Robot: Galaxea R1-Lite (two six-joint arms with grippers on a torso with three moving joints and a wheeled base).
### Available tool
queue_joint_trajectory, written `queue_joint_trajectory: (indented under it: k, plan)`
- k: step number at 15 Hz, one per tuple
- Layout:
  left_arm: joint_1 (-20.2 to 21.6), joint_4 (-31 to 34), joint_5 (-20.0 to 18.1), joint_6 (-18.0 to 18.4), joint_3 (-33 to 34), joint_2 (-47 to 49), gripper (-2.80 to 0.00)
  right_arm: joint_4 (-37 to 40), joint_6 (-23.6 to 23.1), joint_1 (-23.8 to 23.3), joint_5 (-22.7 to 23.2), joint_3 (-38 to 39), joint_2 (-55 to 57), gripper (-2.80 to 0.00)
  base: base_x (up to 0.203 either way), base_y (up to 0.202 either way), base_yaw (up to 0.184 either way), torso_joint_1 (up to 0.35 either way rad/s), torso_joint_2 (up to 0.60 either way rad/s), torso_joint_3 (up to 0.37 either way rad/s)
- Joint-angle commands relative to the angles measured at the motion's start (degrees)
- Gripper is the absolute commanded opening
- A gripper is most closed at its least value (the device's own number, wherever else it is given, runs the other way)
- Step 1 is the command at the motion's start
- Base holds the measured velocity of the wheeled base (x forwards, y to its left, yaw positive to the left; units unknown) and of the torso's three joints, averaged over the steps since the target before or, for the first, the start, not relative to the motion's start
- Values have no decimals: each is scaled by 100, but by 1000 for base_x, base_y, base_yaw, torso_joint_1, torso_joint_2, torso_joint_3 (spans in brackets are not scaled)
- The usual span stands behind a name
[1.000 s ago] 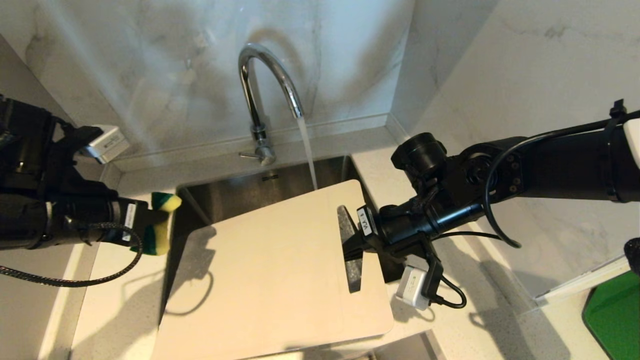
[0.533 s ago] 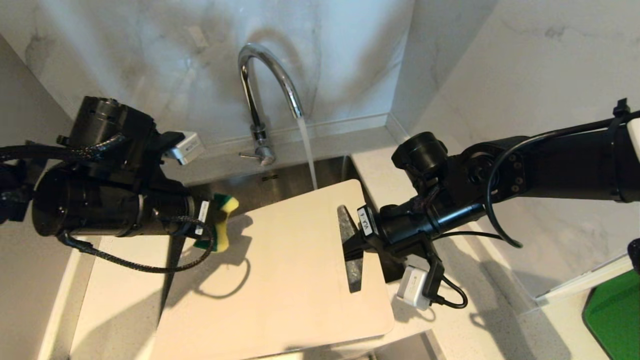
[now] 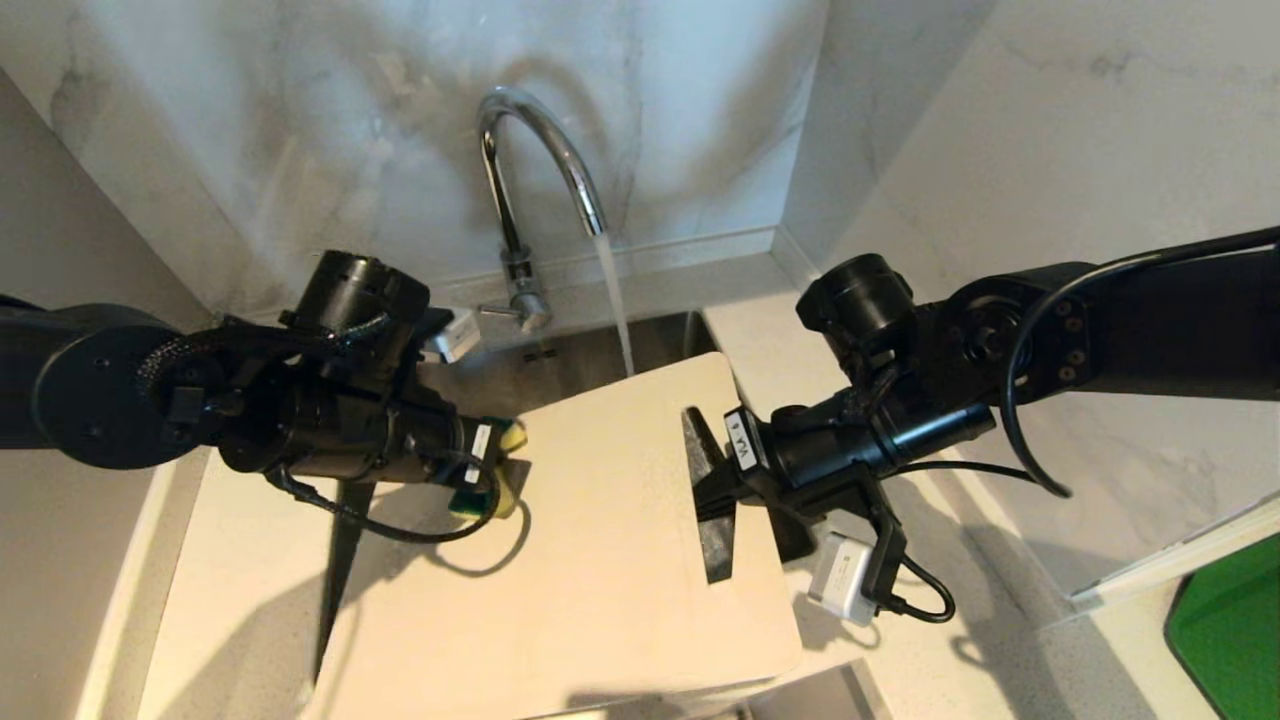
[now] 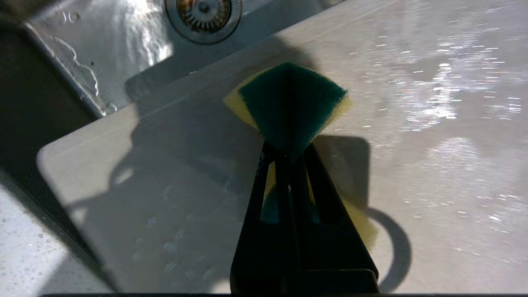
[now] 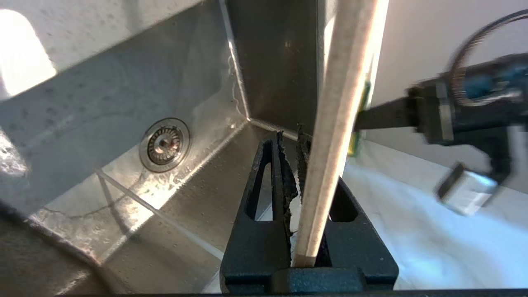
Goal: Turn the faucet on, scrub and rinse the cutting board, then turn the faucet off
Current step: Scrub the cutting board underwater
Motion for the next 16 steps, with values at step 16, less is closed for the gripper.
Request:
queue_joint_trajectory:
  k: [16]
  plan:
    - [2134, -1299, -731, 377, 2249, -12, -280, 6, -91, -8, 53, 4, -94, -280, 0, 0, 0, 0, 0, 0]
